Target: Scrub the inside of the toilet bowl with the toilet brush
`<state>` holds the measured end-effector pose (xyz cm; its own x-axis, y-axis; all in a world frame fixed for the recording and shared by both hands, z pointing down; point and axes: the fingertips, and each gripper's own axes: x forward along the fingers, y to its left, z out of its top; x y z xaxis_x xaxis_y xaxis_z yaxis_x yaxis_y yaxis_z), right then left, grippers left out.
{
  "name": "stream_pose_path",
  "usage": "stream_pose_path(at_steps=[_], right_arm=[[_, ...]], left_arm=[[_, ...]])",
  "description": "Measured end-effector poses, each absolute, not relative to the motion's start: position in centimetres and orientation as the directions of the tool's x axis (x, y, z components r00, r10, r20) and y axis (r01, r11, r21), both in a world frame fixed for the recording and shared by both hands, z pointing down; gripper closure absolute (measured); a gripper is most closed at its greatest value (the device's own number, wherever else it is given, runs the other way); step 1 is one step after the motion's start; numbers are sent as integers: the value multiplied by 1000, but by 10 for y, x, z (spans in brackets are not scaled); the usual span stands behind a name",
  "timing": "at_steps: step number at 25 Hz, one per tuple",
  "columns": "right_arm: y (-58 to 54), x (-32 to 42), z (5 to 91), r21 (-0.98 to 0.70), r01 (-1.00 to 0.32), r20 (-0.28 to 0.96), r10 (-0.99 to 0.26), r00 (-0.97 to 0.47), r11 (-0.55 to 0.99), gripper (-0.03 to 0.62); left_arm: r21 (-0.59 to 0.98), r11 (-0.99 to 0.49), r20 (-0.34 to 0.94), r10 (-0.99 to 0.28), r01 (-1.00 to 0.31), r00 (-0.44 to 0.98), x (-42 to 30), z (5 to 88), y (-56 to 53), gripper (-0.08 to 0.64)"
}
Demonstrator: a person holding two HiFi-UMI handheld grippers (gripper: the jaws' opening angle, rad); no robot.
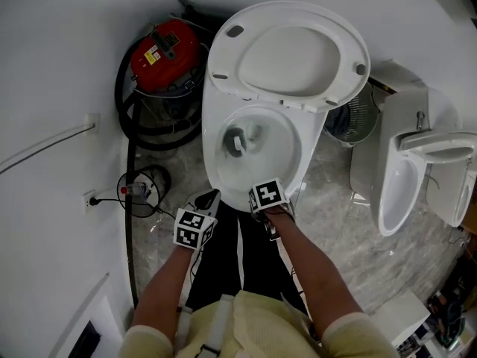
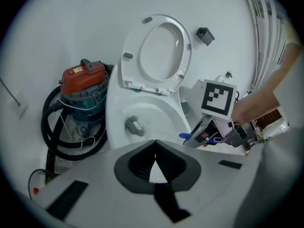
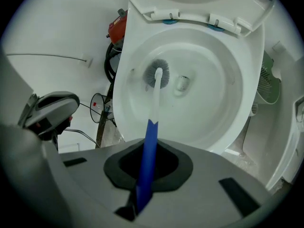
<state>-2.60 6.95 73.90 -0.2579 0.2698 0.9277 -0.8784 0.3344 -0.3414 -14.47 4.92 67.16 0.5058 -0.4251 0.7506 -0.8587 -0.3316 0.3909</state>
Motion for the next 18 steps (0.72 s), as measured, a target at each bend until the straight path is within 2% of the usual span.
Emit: stream_pose_path(at_steps=[18], right_arm=[[26, 25, 737, -254, -932, 959, 191, -208, 258, 565]], left_arm=[[388, -379, 737, -419, -840, 530, -138, 661, 39, 546]])
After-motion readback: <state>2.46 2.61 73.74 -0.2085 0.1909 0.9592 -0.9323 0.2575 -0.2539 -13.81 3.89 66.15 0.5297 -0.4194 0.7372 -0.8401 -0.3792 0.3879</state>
